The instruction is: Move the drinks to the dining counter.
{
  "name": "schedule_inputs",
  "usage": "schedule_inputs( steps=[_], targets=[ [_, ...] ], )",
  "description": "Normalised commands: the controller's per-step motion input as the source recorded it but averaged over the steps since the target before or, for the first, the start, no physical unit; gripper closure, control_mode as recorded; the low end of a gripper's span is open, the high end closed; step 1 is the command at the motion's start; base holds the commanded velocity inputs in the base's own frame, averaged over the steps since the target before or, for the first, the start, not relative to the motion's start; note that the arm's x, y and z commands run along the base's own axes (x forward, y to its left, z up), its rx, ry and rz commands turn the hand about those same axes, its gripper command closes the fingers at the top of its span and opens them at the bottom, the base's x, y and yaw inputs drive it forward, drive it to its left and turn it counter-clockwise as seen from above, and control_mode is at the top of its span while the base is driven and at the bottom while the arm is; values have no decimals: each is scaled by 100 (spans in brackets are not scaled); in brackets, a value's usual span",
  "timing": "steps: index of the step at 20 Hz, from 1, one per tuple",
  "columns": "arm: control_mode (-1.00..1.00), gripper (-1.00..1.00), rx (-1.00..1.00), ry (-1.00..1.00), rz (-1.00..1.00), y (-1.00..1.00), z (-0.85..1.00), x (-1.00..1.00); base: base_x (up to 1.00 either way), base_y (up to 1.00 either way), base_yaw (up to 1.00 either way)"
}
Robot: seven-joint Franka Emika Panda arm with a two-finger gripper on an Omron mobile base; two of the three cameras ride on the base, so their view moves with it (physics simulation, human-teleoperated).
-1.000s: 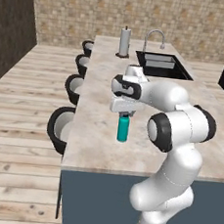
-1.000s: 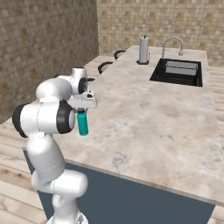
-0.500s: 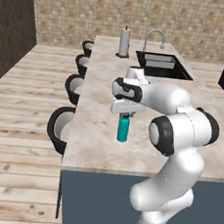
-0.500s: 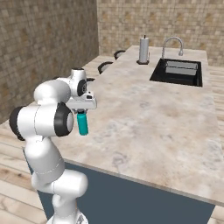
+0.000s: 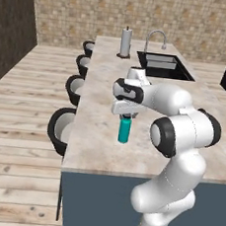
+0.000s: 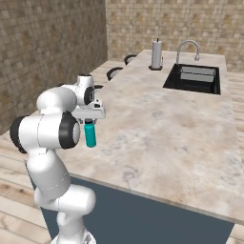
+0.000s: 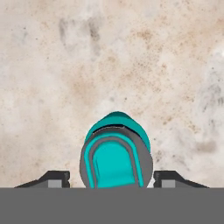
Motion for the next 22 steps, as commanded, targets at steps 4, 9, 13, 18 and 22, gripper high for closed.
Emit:
schedule_inputs(
  steps=[4,9,13,18,22],
  targets=[
    [-100,-100,0,0,0,0,0,0,0,0,0],
    [-100,-100,0,0,0,0,0,0,0,0,0],
    [-100,-100,0,-1,0,-12,28,-11,0,0,0],
    [-100,-100,0,-8,0,-29,71,-55,0,0,0],
    [-100,-100,2,-1,-2,-35,46,-82,0,0,0]
  ],
)
